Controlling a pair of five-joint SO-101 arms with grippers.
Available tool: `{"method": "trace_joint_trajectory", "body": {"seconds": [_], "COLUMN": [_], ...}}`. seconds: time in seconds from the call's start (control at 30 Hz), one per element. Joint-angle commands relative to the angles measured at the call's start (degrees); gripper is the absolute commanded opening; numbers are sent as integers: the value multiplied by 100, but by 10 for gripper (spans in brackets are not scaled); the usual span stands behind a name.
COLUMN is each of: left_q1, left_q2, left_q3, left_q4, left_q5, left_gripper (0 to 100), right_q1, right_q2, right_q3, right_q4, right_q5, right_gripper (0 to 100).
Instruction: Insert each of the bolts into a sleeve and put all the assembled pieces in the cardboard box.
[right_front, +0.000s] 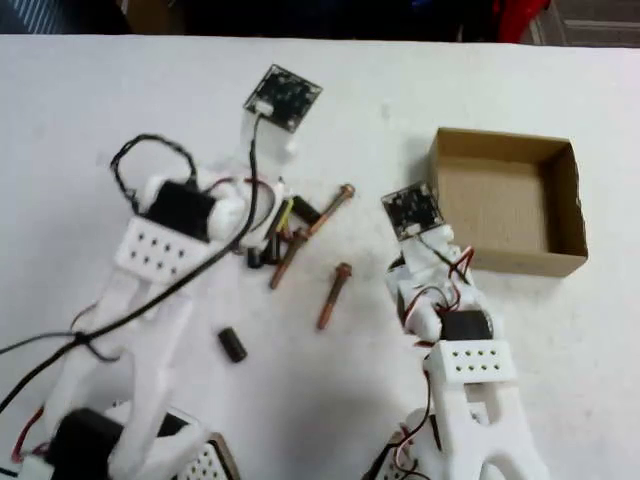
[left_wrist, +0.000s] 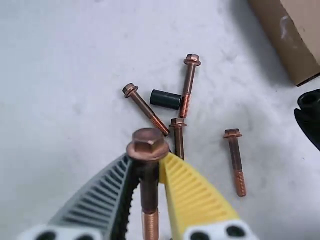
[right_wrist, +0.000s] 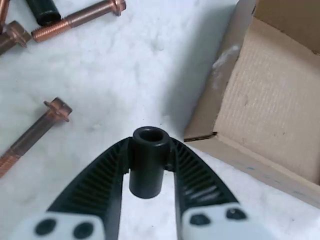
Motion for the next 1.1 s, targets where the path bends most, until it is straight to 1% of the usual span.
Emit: {"method": "trace_joint_trajectory", "body": {"seconds": [0.0, 0.13, 0.27, 0.4, 0.53, 0.67, 0.8, 1.03, 1.07], "left_q1": [-57, -189, -523, -813, -954, -963, -963, -963, -963], "left_q2": [-673, -1086, -1560, -2193, -2949, -3758, -4479, -5473, -5578], "left_q3": [132, 316, 686, 1284, 1978, 2646, 3174, 3982, 4053], "left_q4": [9, -35, -255, -615, -1081, -1486, -1670, -2180, -2286], "left_q5": [-158, -158, -158, -158, -158, -167, -149, -132, -18], "left_gripper": [21, 21, 21, 21, 21, 21, 21, 21, 21], "right_q1": [-286, -453, -602, -602, -629, -1007, -1253, -1851, -1956], "right_q2": [-136, -101, -101, -119, -110, -127, -136, -136, -136], "right_q3": [-62, -53, -44, -44, -44, 105, 193, 176, 158], "right_q4": [-119, -119, -119, -110, -101, -75, -75, -119, -119], "right_q5": [-53, -53, -44, -44, -18, -9, -9, -53, -53], "right_gripper": [17, 17, 17, 17, 17, 17, 17, 17, 17]}}
